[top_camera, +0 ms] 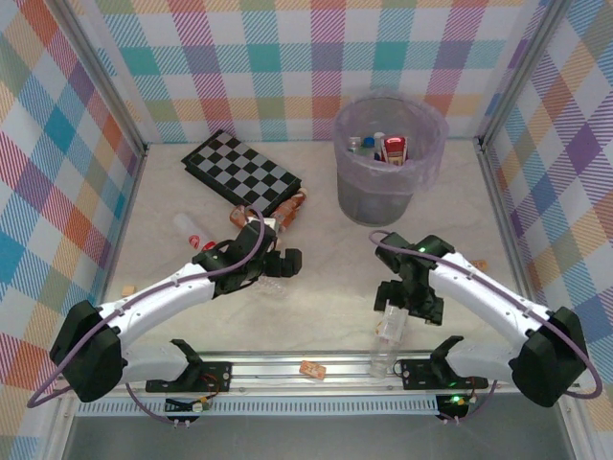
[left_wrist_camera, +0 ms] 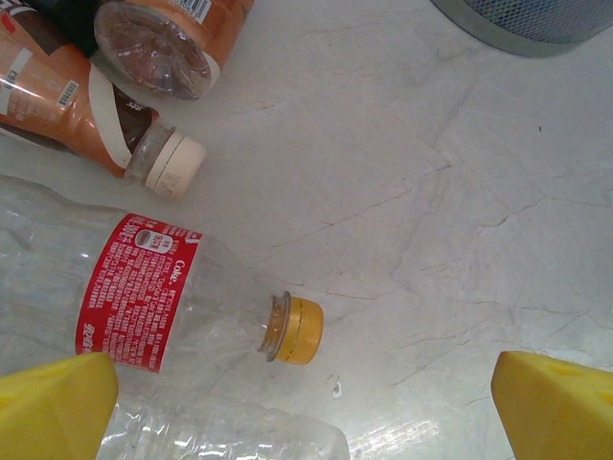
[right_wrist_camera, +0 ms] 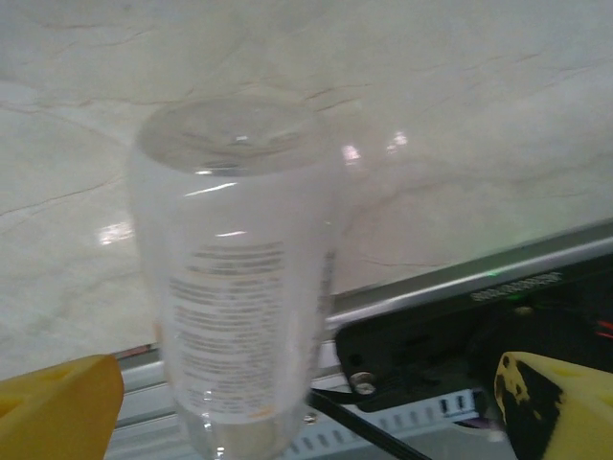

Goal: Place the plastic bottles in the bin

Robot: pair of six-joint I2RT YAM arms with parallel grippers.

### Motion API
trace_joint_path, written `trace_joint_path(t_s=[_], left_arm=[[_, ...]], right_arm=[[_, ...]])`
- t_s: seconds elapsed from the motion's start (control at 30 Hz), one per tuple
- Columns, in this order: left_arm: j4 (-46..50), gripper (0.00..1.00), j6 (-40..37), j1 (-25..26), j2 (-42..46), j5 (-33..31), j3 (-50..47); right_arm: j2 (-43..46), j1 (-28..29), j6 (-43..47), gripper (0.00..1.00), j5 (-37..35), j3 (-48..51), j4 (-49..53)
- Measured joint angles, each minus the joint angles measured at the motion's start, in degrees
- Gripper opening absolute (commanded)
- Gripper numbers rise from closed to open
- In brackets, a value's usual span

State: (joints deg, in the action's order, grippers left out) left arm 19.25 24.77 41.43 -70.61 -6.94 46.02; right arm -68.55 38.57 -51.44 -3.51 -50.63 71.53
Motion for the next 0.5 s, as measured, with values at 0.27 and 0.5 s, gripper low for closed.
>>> trace_joint_path(t_s=[0.27,0.5], left_arm=[[0.0,1.0,0.0,0.0,-0.5,0.0,0.0],[-0.4,1.0,0.0,-0.3,-1.9,0.0,0.0]], right_arm=[[-4.4,2.2,-5.4,0.99,5.4,8.4,-10.6],[-9.5,2.2,-8.1,0.94,7.6,11.7,-18.9]])
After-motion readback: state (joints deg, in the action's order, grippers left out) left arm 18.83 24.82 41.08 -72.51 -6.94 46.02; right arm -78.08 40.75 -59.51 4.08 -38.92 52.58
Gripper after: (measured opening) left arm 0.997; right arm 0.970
